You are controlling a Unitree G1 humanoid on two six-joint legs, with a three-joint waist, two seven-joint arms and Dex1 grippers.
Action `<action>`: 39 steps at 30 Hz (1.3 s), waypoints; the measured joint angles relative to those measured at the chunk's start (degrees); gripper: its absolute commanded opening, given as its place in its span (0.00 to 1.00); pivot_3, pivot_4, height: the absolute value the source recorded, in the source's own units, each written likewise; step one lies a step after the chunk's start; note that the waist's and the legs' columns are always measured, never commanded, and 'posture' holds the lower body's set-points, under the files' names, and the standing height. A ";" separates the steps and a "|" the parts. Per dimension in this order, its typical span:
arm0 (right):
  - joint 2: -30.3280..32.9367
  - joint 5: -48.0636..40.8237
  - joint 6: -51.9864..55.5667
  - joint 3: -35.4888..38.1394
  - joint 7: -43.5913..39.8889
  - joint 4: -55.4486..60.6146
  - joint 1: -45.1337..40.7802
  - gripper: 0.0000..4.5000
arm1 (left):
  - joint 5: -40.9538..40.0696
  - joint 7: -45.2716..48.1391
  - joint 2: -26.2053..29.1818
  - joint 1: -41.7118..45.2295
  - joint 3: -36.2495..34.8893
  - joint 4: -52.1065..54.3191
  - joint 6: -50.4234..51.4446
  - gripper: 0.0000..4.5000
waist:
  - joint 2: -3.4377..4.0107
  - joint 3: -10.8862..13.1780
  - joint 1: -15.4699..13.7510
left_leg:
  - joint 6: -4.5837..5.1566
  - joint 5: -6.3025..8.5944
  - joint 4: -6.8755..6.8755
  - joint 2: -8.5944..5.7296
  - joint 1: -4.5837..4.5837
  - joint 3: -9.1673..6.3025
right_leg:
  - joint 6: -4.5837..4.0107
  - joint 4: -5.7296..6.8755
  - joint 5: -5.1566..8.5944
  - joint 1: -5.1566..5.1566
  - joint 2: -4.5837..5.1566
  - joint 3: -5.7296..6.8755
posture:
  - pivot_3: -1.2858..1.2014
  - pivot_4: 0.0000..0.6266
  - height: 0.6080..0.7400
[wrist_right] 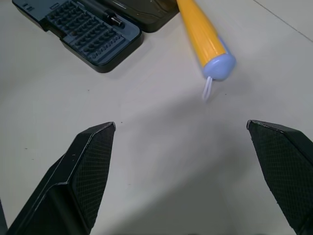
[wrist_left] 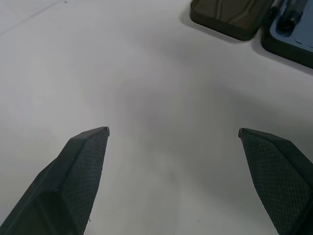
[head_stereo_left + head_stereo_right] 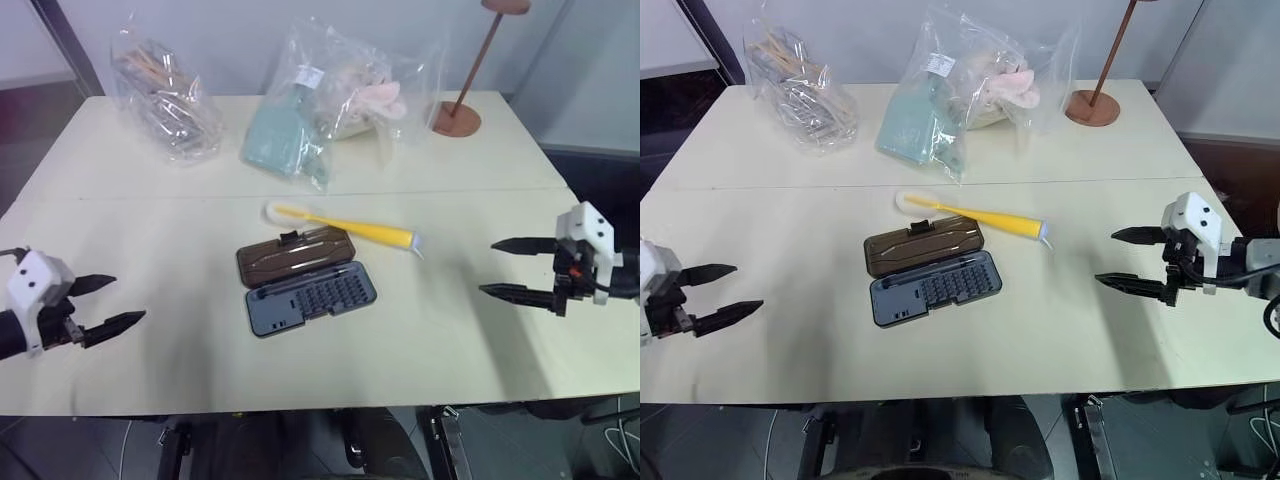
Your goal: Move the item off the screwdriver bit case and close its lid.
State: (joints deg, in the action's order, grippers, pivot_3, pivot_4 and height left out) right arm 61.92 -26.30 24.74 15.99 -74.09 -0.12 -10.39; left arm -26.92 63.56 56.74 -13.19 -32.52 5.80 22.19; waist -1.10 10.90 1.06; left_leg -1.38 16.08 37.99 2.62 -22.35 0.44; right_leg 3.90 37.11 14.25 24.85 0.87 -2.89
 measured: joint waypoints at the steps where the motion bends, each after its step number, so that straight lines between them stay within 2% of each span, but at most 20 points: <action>1: 0.00 0.16 -0.03 -0.01 0.00 -0.12 0.00 1.00 | 0.00 0.00 -0.01 -0.03 0.00 0.01 0.03 0.99 | 0.00 0.00 0.00 | 0.00 0.00 0.00 0.00 0.00 0.00 | 0.00 0.00 0.00 0.00 0.00 0.00 | 0.52 0.24 0.98; 12: -0.27 1.26 -1.45 -0.44 0.69 -0.71 -0.41 1.00 | -0.02 -1.59 -1.32 0.11 0.00 1.07 1.07 0.99 | 0.00 0.00 -0.01 | 0.00 0.00 0.00 0.00 0.00 0.02 | 0.00 0.02 -0.01 0.00 -0.01 -0.02 | 0.52 0.24 0.98; 19: -2.20 1.17 1.53 -3.24 2.59 -0.79 -5.01 1.00 | -2.49 -3.85 -2.58 5.06 0.37 2.89 4.50 0.99 | 0.00 0.00 0.09 | 0.00 0.00 0.02 0.02 0.01 0.04 | 0.00 0.05 -0.03 0.00 -0.04 -0.04 | 0.52 0.24 0.98; 24: -14.03 1.38 7.97 -12.51 10.49 1.47 -23.07 1.00 | -12.48 -4.13 -3.48 17.71 9.07 12.45 13.66 0.99 | 0.01 0.01 0.41 | -0.02 -0.01 0.12 0.11 0.02 0.01 | 0.02 0.15 -0.24 0.02 -0.21 -0.09 | 0.52 0.24 0.98; 26: -18.85 4.36 8.54 -16.94 13.94 -0.15 -28.57 1.00 | -13.83 -4.04 -3.59 22.11 12.92 14.22 15.30 0.99 | 0.00 -0.03 0.39 | -0.01 -0.01 0.10 0.11 0.05 -0.02 | 0.12 0.19 -0.28 0.00 -0.25 -0.08 | 0.52 0.24 0.98; 30: -29.09 13.97 6.72 -27.97 20.59 -9.70 -36.98 1.00 | -13.50 -2.69 -4.24 27.61 22.12 15.72 15.86 0.99 | 0.00 -0.03 0.71 | -0.02 -0.01 0.07 0.10 -0.15 -0.02 | 0.12 0.28 -0.29 0.24 -0.26 -0.08 | 0.52 0.24 0.98; 32: -32.84 17.44 4.87 -31.39 22.49 -16.21 -40.08 1.00 | -12.80 -1.71 -4.03 28.04 23.60 15.69 15.64 0.99 | 0.01 -0.02 1.04 | -0.02 -0.01 0.06 0.10 -0.25 -0.01 | 0.12 0.34 -0.30 0.38 -0.24 -0.09 | 0.52 0.24 0.98; 36: -36.78 22.19 0.10 -33.48 24.36 -27.99 -45.23 1.00 | -11.18 -0.79 -2.84 27.38 23.81 15.19 14.48 0.99 | 0.02 -0.02 1.14 | -0.02 -0.02 0.06 0.10 -0.38 -0.02 | 0.12 0.34 -0.30 0.48 -0.22 -0.07 | 0.52 0.24 0.98; 37: -37.58 23.18 -1.11 -33.78 24.23 -30.68 -46.31 0.88 | -10.96 -0.75 -2.72 26.99 23.66 14.97 14.40 1.00 | 0.02 -0.02 1.26 | -0.02 -0.02 0.06 0.10 -0.37 -0.02 | 0.11 0.34 -0.30 0.48 -0.23 -0.07 | 0.52 0.24 0.98; 38: -38.23 23.92 -2.11 -33.84 24.13 -32.51 -46.82 0.82 | -10.77 -0.75 -2.72 26.73 23.64 14.85 14.35 1.00 | 0.02 -0.02 1.32 | -0.02 -0.02 0.06 0.10 -0.38 -0.03 | 0.11 0.34 -0.30 0.48 -0.23 -0.07 | 0.52 0.24 0.98; 39: -38.71 24.49 -3.18 -34.00 23.98 -34.09 -47.09 0.72 | -10.59 -0.79 -2.72 26.43 23.47 14.80 14.24 1.00 | 0.02 -0.02 1.37 | -0.02 -0.02 0.06 0.10 -0.37 -0.04 | 0.12 0.35 -0.30 0.48 -0.23 -0.06 | 0.52 0.24 0.98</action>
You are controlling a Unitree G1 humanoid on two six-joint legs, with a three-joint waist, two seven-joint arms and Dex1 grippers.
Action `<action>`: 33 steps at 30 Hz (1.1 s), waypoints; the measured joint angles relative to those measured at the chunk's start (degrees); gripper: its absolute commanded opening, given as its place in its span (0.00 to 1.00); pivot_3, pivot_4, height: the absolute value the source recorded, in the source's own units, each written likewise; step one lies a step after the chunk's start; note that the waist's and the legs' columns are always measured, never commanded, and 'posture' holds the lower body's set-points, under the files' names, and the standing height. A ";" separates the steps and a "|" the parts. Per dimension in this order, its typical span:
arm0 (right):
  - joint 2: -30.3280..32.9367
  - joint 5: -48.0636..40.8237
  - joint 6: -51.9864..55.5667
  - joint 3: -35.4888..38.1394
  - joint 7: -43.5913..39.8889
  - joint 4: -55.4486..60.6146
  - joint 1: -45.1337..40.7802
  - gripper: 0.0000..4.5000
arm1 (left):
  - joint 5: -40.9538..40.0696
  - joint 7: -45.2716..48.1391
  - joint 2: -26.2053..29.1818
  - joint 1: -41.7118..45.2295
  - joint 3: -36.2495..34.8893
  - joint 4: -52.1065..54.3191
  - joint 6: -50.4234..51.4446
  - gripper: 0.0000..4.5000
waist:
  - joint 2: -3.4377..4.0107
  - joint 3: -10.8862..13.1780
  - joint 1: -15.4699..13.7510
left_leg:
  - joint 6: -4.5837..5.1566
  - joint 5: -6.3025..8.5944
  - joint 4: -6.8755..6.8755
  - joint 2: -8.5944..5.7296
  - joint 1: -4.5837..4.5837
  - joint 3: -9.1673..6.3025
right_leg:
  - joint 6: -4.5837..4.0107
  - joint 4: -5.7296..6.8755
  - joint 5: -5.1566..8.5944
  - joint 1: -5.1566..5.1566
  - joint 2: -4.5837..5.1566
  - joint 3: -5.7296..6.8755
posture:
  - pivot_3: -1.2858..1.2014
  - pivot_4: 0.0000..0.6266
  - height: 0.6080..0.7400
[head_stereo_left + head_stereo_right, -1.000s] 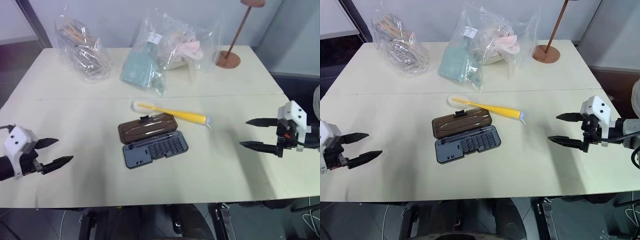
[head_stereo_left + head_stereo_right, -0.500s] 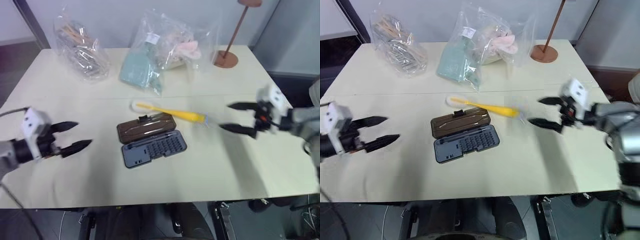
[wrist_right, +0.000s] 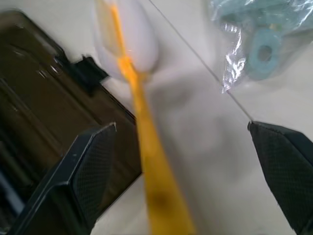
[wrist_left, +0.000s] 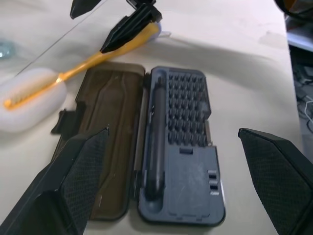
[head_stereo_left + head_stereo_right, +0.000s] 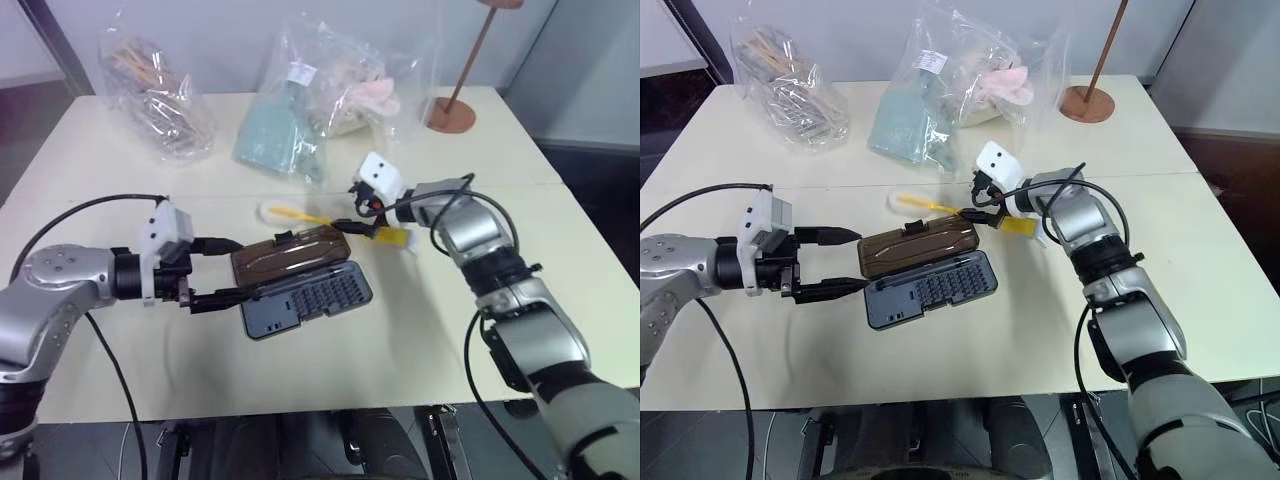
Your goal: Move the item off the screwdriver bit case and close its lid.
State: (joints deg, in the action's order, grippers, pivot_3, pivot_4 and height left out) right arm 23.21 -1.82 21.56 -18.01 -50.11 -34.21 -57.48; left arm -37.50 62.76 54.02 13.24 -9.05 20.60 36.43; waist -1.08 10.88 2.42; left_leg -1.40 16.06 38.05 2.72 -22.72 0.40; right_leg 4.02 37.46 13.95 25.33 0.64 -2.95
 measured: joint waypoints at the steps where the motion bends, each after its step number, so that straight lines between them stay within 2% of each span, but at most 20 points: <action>1: -0.43 0.82 -1.10 -0.31 -0.13 -1.66 -0.27 0.59 | 0.20 -0.13 0.00 -0.31 -0.34 -0.09 -0.21 1.00 | 0.00 0.00 0.07 | 0.00 0.00 0.00 0.00 0.00 0.00 | 0.00 0.00 0.00 0.00 0.00 0.00 | 0.52 0.24 0.98; 4: -1.58 2.76 -3.49 -1.33 -1.11 -5.18 -0.38 0.25 | 0.56 -0.60 0.00 -1.21 -1.72 -0.19 -0.72 1.00 | 0.00 0.00 0.14 | 0.00 0.00 0.00 0.00 0.01 0.00 | 0.00 0.01 0.00 0.00 0.00 0.00 | 0.52 0.24 0.98; 21: -5.91 5.87 -7.24 -1.20 -1.83 -13.07 -2.87 0.25 | 1.05 -2.21 0.02 -3.41 -4.91 -0.29 -1.01 1.00 | 0.01 0.00 0.29 | 0.00 0.00 -0.03 0.01 0.09 0.00 | 0.00 0.04 0.00 -0.02 -0.01 0.00 | 0.52 0.24 0.98; 24: -6.22 6.14 -8.33 -0.68 -1.38 -15.14 -3.68 0.09 | 1.50 -2.43 0.02 -3.34 -4.91 -0.34 -1.18 1.00 | 0.01 0.00 0.26 | 0.00 0.00 -0.03 0.01 0.10 0.00 | -0.01 0.05 0.00 -0.04 -0.01 0.00 | 0.52 0.24 0.98; 29: -5.44 6.12 -7.79 0.30 -2.59 -13.98 -3.66 0.09 | 2.07 -2.46 0.02 -2.25 -4.89 -1.64 -2.00 1.00 | 0.02 0.01 0.19 | 0.00 0.00 -0.03 0.01 0.09 0.00 | -0.01 0.05 -0.01 -0.04 0.00 -0.01 | 0.52 0.24 0.98; 33: -1.18 5.99 -5.02 0.78 -5.23 -5.35 -2.51 0.09 | 2.32 -2.20 0.00 -1.57 -4.55 -2.23 -2.11 1.00 | 0.04 0.02 0.00 | 0.00 0.00 -0.03 0.01 0.06 -0.01 | 0.00 0.05 -0.01 -0.03 0.01 0.00 | 0.52 0.24 0.98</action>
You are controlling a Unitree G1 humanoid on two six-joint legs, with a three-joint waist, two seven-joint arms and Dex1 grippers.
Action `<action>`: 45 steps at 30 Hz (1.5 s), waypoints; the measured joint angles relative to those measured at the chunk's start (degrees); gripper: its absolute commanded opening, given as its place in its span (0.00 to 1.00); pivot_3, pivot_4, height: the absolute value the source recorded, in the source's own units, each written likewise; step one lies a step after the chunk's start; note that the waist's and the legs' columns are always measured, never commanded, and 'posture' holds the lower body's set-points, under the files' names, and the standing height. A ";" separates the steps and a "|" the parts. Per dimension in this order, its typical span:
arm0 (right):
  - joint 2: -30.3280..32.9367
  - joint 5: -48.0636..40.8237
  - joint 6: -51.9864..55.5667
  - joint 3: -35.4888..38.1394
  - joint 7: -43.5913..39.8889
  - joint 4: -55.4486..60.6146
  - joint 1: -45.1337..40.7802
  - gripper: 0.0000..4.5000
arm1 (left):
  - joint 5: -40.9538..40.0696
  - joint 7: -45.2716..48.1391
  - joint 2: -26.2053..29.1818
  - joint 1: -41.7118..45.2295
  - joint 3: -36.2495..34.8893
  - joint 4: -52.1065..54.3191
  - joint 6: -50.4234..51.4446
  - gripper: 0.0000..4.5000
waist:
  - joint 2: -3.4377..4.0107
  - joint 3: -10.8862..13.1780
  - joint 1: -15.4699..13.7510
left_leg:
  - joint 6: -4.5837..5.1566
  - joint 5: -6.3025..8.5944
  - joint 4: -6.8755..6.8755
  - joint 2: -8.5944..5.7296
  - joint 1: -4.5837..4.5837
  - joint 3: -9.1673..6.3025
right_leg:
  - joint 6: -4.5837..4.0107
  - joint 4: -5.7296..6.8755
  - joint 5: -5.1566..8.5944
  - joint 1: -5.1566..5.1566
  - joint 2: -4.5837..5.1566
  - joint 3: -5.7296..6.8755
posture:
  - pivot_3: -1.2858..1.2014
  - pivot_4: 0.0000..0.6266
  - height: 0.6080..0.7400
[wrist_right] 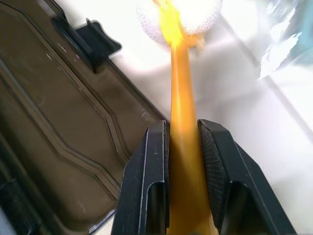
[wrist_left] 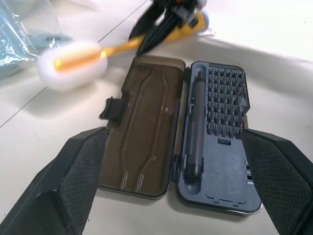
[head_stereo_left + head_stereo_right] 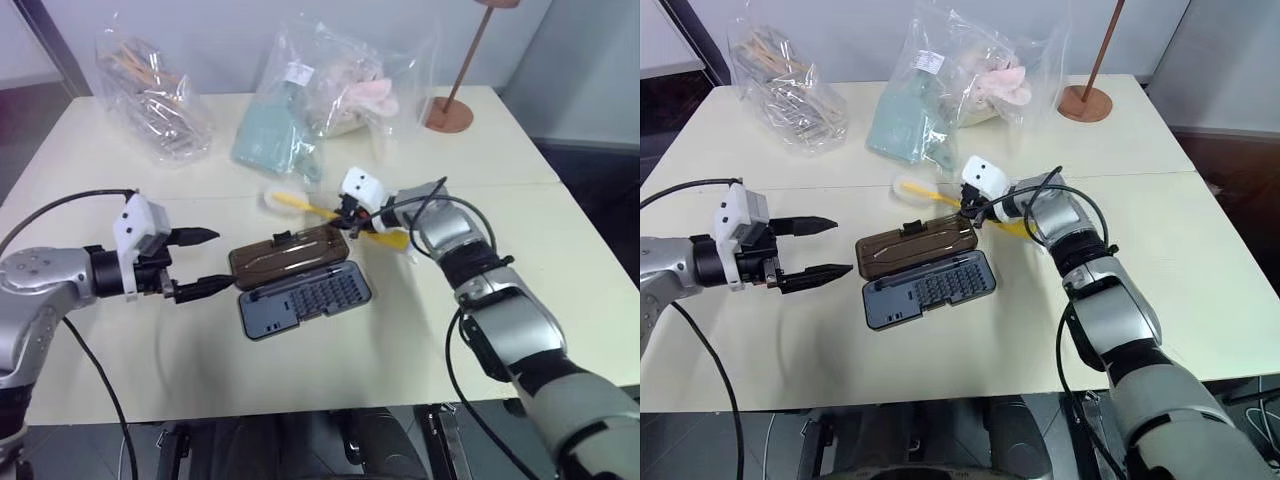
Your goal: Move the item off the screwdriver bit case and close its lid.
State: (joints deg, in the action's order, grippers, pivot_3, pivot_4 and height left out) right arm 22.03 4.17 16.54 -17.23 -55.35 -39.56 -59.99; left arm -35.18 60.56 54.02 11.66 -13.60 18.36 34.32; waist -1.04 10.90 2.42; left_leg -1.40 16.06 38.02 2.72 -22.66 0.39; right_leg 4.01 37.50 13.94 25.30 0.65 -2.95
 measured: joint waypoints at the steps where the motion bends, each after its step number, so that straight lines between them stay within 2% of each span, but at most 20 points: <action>1: 1.81 -0.10 0.97 0.35 -0.72 3.05 0.82 0.09 | -0.01 0.08 -0.02 0.26 0.13 -0.06 0.02 1.00 | 0.00 0.00 -0.15 | 0.00 0.00 0.00 0.00 -0.02 -0.01 | 0.00 -0.01 0.00 0.00 0.01 0.01 | 0.52 0.24 0.98; 3: 8.13 -0.32 4.00 1.71 -2.60 10.62 4.26 0.09 | -0.50 0.21 -0.38 1.36 0.96 -0.02 0.34 1.00 | 0.00 0.00 -0.69 | 0.00 0.00 0.02 -0.03 -0.05 -0.02 | 0.00 -0.04 0.00 -0.01 0.05 0.03 | 0.52 0.24 0.98; 5: 17.85 -0.44 7.19 4.07 -4.62 17.56 10.85 0.09 | -2.12 0.45 -0.94 1.79 1.49 1.46 1.58 1.00 | -0.01 0.00 -2.06 | 0.00 0.00 0.02 -0.09 -0.13 -0.04 | 0.02 -0.16 0.02 -0.03 0.12 0.06 | 0.52 0.24 0.98; 7: 24.74 -0.36 9.97 6.73 -5.42 20.19 16.61 0.09 | -3.66 0.64 -1.17 1.44 1.78 2.76 2.98 1.00 | 0.00 0.00 -2.05 | 0.01 0.01 0.02 -0.12 -0.15 0.02 | 0.03 -0.23 0.02 -0.01 0.14 0.02 | 0.52 0.24 0.98; 10: 33.17 -1.03 13.48 11.87 -5.65 25.03 26.90 0.09 | -5.50 0.94 -2.41 2.20 4.14 6.07 4.01 1.00 | 0.05 0.00 -1.67 | 0.01 0.01 0.02 -0.11 -0.10 0.03 | 0.04 -0.19 0.02 -0.02 0.10 -0.02 | 0.52 0.24 0.98; 13: 37.76 -1.68 16.54 17.23 -4.42 27.88 34.71 0.09 | -6.07 1.46 -3.56 2.81 6.99 7.39 4.24 1.00 | 0.06 0.00 -0.88 | 0.02 0.01 0.00 -0.02 0.19 0.15 | 0.02 -0.06 0.03 -0.10 -0.07 -0.17 | 0.52 0.24 0.98; 18: 36.74 -3.71 20.10 22.06 -0.71 33.05 43.54 0.09 | -6.00 2.22 -4.87 5.52 10.87 7.28 4.11 1.00 | 0.06 0.00 0.64 | 0.03 0.00 0.01 0.00 0.42 0.10 | 0.02 -0.01 0.03 -0.31 -0.15 -0.20 | 0.52 0.24 0.98; 19: 35.74 -4.19 20.98 22.41 0.17 34.01 44.43 0.32 | -5.84 2.68 -4.89 6.33 11.23 6.71 4.00 1.00 | 0.06 0.00 0.70 | 0.02 0.00 0.03 0.00 0.45 0.07 | 0.01 0.01 0.03 -0.36 -0.15 -0.19 | 0.52 0.24 0.98; 25: 34.53 -5.30 22.98 23.27 3.32 38.18 45.16 0.95 | -3.62 4.31 -4.81 8.54 12.44 1.91 2.36 1.00 | 0.05 -0.02 0.82 | 0.02 0.00 0.08 -0.01 0.46 0.05 | 0.03 0.00 0.05 -0.43 -0.14 -0.19 | 0.52 0.24 0.98; 29: 36.99 -9.33 24.59 23.64 0.02 42.27 41.43 0.95 | -0.38 4.00 -4.37 9.66 12.11 -3.97 -0.11 1.00 | 0.22 0.09 0.79 | 0.03 0.00 0.08 -0.03 0.45 0.08 | 0.03 0.00 0.05 -0.40 -0.12 -0.20 | 0.52 0.24 0.98; 33: 41.05 -18.53 29.81 26.67 -6.86 52.24 35.22 0.95 | 4.25 2.96 -4.06 12.98 11.20 -12.76 -4.41 1.00 | 0.21 0.08 0.27 | 0.03 0.00 0.06 0.00 0.43 -0.01 | 0.03 -0.02 0.06 -0.40 -0.14 -0.11 | 0.52 0.24 0.98; 36: 40.57 -26.98 34.28 26.42 -11.25 59.06 32.96 0.95 | 9.64 2.48 -4.43 17.38 12.36 -21.95 -9.15 1.00 | 0.21 0.08 -0.18 | 0.03 0.00 0.07 -0.02 0.38 -0.02 | 0.03 -0.06 0.06 -0.41 -0.12 -0.07 | 0.52 0.24 0.98; 40: 37.82 -36.83 39.61 24.75 -12.96 66.01 30.77 0.95 | 17.25 2.74 -8.30 23.00 16.50 -35.24 -16.95 1.00 | 0.19 0.07 -1.21 | 0.03 0.00 0.17 -0.04 0.26 0.01 | 0.05 -0.13 0.05 -0.39 -0.07 -0.07 | 0.52 0.24 0.98; 45: 37.69 -39.49 40.01 22.28 -11.94 70.48 31.14 0.95 | 23.39 4.11 -13.44 28.35 20.68 -48.26 -24.65 1.00 | 0.15 0.08 -1.90 | 0.03 0.00 0.20 -0.06 0.17 0.02 | 0.06 -0.19 0.05 -0.38 -0.04 -0.06 | 0.52 0.24 0.98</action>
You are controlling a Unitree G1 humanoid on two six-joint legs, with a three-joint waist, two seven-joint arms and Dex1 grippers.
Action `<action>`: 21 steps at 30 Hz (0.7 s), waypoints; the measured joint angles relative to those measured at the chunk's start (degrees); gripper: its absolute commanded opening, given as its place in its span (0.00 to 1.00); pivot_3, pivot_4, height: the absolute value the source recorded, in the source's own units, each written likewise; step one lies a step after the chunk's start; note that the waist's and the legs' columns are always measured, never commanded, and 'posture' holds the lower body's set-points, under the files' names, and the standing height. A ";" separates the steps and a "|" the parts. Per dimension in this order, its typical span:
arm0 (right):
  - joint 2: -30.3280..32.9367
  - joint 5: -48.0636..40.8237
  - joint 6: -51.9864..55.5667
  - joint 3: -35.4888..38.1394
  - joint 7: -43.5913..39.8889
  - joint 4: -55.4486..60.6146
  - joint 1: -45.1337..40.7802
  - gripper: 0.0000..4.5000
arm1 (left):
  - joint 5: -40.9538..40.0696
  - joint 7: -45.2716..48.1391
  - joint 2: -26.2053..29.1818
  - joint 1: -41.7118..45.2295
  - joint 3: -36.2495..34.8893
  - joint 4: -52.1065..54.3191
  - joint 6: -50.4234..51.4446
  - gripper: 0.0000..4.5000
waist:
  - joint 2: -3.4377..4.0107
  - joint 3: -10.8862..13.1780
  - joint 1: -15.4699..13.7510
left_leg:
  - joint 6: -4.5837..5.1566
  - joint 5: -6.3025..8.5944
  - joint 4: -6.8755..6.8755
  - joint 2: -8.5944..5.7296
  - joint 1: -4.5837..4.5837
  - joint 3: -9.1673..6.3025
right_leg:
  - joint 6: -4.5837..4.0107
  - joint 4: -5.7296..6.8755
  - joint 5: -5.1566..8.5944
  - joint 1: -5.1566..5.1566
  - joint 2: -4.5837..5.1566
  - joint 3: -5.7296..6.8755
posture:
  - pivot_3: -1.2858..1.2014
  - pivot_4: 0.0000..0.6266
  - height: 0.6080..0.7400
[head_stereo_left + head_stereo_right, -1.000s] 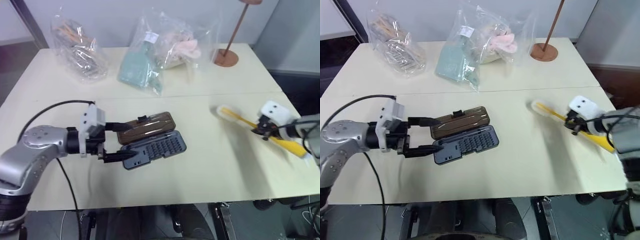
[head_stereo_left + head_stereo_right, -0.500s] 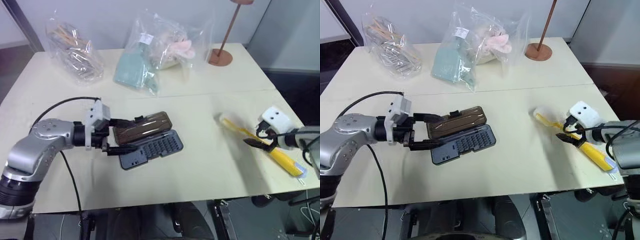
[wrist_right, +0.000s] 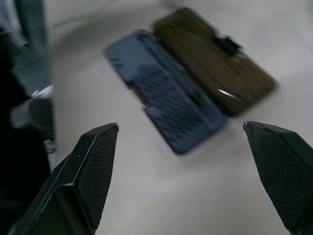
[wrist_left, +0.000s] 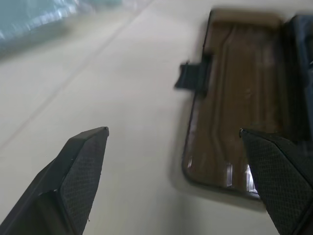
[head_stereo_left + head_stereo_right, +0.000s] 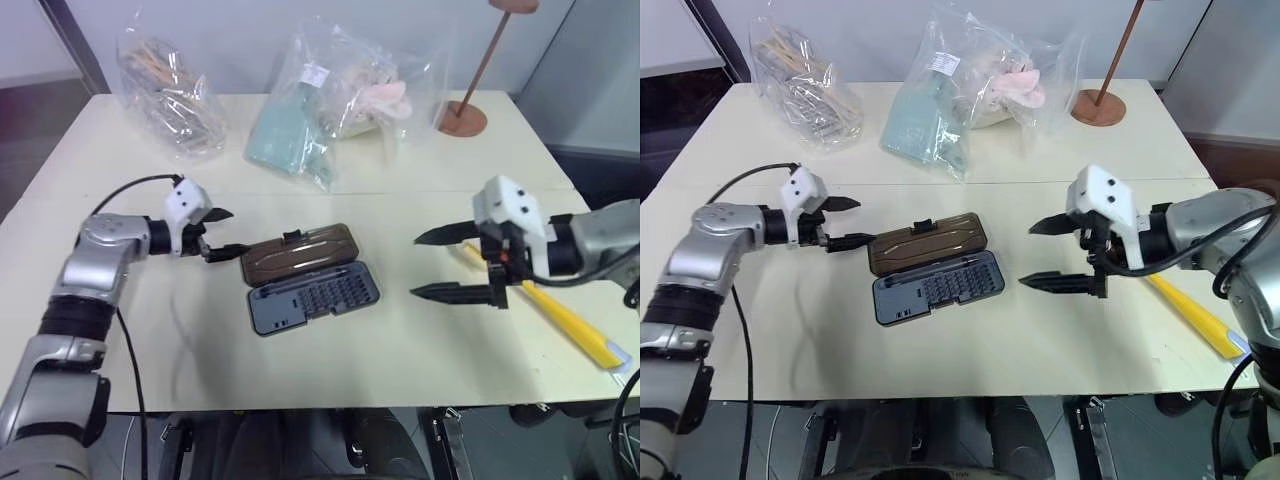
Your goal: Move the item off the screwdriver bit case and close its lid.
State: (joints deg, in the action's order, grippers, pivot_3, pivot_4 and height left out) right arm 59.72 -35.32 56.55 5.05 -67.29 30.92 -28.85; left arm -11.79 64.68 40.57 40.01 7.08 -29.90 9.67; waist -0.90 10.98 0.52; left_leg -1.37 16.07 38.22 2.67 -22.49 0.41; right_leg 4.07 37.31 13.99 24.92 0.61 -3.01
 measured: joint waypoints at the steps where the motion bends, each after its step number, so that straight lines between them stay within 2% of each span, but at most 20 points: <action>1: -0.20 -0.17 0.12 -0.14 0.97 0.09 -0.01 0.95 | 1.08 0.28 -0.96 1.52 0.68 -2.94 -1.71 1.00 | -0.01 0.00 0.01 | 0.00 0.00 0.00 0.00 0.00 0.00 | 0.00 0.00 0.00 0.00 0.00 0.00 | 0.52 0.24 0.98; 5: -0.54 -1.97 0.92 0.05 3.78 0.73 0.41 0.95 | 5.78 0.50 -5.34 7.65 2.77 -15.94 -9.41 1.00 | -0.02 -0.01 0.10 | 0.00 0.00 0.00 0.00 0.02 -0.01 | 0.01 0.02 -0.01 0.00 -0.02 0.01 | 0.52 0.24 0.98; 9: 0.04 -3.78 1.74 1.04 5.15 1.84 2.37 0.95 | 8.36 1.55 -8.01 10.67 3.30 -23.84 -14.26 1.00 | -0.02 -0.01 0.31 | 0.03 0.02 -0.01 0.00 0.02 -0.02 | 0.02 0.03 -0.01 0.01 -0.02 0.00 | 0.52 0.24 0.98; 13: 0.57 -5.27 1.96 2.58 6.57 2.64 3.16 0.96 | 10.64 3.49 -8.45 12.35 3.60 -27.67 -18.32 0.60 | -0.03 -0.02 0.35 | 0.04 0.02 -0.01 0.00 0.04 -0.02 | 0.02 0.05 -0.01 0.00 -0.02 0.00 | 0.52 0.24 0.98; 14: 0.65 -5.58 2.01 2.79 6.89 2.64 3.16 0.96 | 10.97 3.96 -8.61 12.50 3.60 -28.15 -19.17 0.46 | -0.03 -0.02 0.30 | 0.03 0.02 -0.01 0.01 0.04 -0.03 | 0.02 0.06 -0.01 0.00 -0.02 0.01 | 0.52 0.24 0.98; 18: 1.22 -6.63 2.22 3.23 8.30 2.65 3.43 0.96 | 11.41 7.00 -8.92 12.71 3.64 -29.58 -21.67 0.03 | -0.03 -0.03 0.23 | 0.03 0.02 0.00 0.01 0.05 -0.03 | 0.02 0.07 -0.01 -0.02 -0.02 0.00 | 0.52 0.24 0.98; 21: 2.11 -7.06 2.12 3.95 8.54 2.69 4.56 0.96 | 11.48 10.22 -8.57 12.67 3.53 -29.74 -22.68 0.01 | -0.05 -0.05 0.21 | 0.03 0.02 -0.01 0.00 0.05 -0.03 | 0.02 0.06 -0.01 -0.02 -0.02 0.01 | 0.52 0.24 0.98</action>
State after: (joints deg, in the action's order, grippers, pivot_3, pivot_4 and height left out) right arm 61.83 -42.38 58.67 9.00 -58.75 33.61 -24.29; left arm -0.31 74.90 32.00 52.69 10.61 -59.64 -13.01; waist -0.95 10.93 0.73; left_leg -1.34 16.08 38.21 2.67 -22.44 0.38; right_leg 4.09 37.37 13.98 24.90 0.59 -3.00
